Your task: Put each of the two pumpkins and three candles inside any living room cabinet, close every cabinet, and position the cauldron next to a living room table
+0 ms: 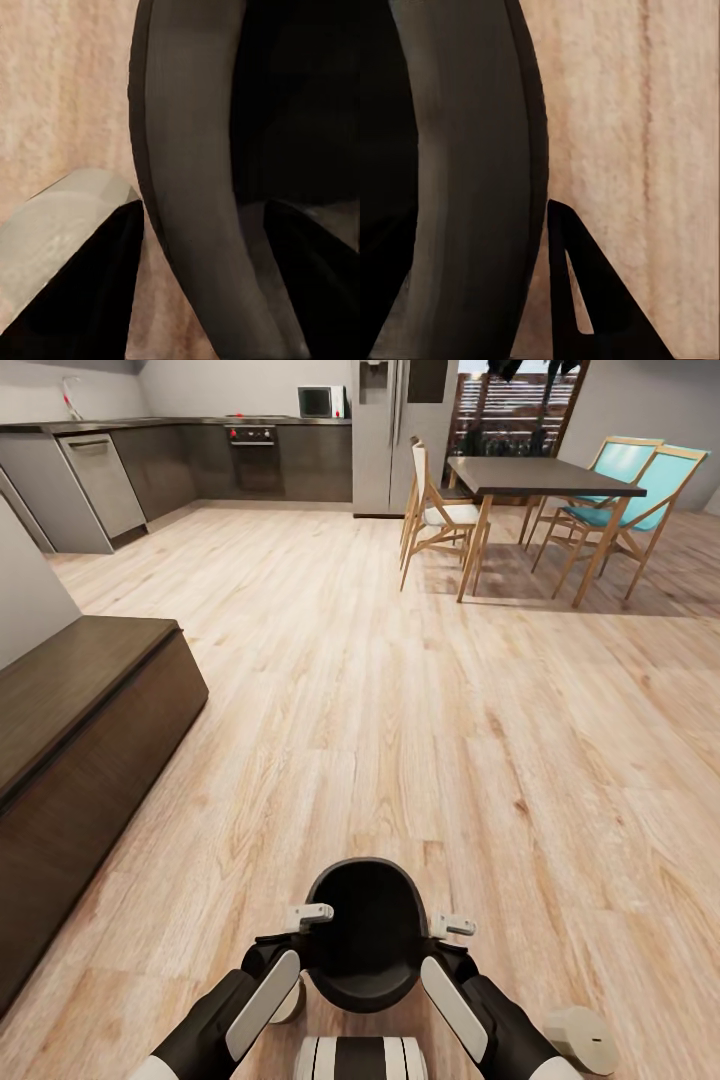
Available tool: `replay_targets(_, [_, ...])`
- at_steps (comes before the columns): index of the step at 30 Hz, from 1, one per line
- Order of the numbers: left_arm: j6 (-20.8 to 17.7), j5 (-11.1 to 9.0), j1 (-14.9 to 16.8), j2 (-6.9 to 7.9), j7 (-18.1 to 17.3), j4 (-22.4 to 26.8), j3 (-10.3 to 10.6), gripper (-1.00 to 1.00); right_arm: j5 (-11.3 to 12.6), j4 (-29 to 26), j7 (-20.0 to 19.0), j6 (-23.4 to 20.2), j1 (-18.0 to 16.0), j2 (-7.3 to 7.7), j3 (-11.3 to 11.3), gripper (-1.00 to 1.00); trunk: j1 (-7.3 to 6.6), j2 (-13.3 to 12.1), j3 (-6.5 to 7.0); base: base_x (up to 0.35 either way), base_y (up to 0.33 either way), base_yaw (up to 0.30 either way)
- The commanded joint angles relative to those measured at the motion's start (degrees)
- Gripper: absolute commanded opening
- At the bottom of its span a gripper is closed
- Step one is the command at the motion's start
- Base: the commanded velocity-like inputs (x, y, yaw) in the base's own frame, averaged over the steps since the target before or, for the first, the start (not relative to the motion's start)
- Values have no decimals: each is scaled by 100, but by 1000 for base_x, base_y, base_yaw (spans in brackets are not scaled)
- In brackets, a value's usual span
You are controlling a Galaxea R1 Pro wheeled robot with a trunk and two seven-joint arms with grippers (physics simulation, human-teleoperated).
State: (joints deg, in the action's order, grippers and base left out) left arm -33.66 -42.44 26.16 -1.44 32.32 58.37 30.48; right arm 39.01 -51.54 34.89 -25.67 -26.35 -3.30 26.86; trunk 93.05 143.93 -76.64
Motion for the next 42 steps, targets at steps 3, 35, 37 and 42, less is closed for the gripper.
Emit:
replay_targets(3, [-18,-29,3,3,64,12,10,-100,28,-4,62,-34,-4,5,12,-100,-1,2,-5,0,0,0])
replay_targets(35, [-18,-28,3,3,64,60,3,-100,28,-5,62,-43,-4,5,12,-100,-16,-6,128,0,0,0])
replay_targets(37, [-18,-28,3,3,64,60,5,-100,28,-5,62,-43,-2,5,12,-100,-21,-9,172,0,0,0])
replay_targets(42, [-18,-28,3,3,64,60,6,-100,28,-5,62,-43,-2,11,12,-100,-34,-16,283,0,0,0])
